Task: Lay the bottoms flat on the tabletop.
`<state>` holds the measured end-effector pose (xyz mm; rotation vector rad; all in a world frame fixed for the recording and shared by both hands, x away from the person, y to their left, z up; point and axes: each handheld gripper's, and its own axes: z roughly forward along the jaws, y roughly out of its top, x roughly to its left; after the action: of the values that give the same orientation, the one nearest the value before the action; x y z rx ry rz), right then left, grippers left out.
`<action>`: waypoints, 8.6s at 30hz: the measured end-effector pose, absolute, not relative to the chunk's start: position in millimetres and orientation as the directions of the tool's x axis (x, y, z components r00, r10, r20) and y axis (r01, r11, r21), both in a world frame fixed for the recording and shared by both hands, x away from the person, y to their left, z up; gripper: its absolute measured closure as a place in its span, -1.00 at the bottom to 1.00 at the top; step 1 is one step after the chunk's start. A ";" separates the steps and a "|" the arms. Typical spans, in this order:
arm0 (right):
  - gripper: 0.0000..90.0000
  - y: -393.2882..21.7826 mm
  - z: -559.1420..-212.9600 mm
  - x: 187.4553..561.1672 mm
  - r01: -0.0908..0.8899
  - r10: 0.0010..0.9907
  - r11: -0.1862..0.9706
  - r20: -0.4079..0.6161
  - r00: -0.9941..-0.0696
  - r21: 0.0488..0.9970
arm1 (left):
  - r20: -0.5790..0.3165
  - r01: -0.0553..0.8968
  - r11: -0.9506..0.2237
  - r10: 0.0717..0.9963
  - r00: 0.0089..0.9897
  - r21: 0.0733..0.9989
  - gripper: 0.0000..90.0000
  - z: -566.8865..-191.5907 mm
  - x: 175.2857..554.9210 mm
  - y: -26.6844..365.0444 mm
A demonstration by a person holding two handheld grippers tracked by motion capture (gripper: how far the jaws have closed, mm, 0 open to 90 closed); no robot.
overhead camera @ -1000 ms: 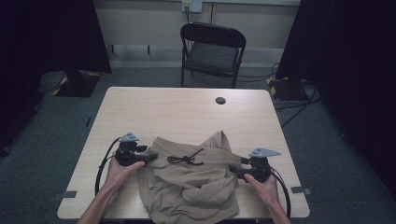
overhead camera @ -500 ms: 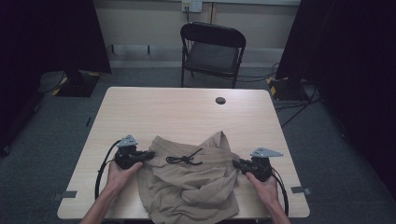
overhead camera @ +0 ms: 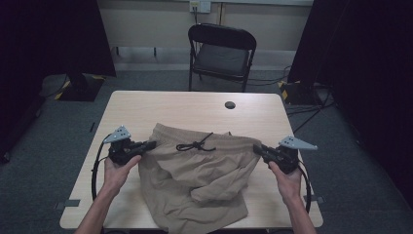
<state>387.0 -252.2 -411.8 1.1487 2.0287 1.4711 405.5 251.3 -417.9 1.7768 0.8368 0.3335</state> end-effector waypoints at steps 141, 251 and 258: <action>1.00 -323.5 -467.7 418.5 0.528 0.920 -0.052 0.246 -0.304 0.848 | -0.229 0.602 -0.094 0.870 0.438 0.793 0.96 -490.9 400.6 330.4; 1.00 -227.0 -495.2 395.1 0.546 0.784 0.350 0.081 -0.615 0.761 | -0.163 0.543 -0.325 0.727 0.667 0.774 0.44 -499.7 389.3 225.4; 1.00 -231.7 -463.9 374.1 0.528 0.696 0.194 0.263 -0.668 0.827 | -0.165 0.545 -0.322 0.728 0.665 0.774 0.44 -499.8 389.4 225.2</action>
<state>374.1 -231.7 -463.9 1.1881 2.2899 1.4736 389.4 225.2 -499.8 2.0134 0.9862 0.2677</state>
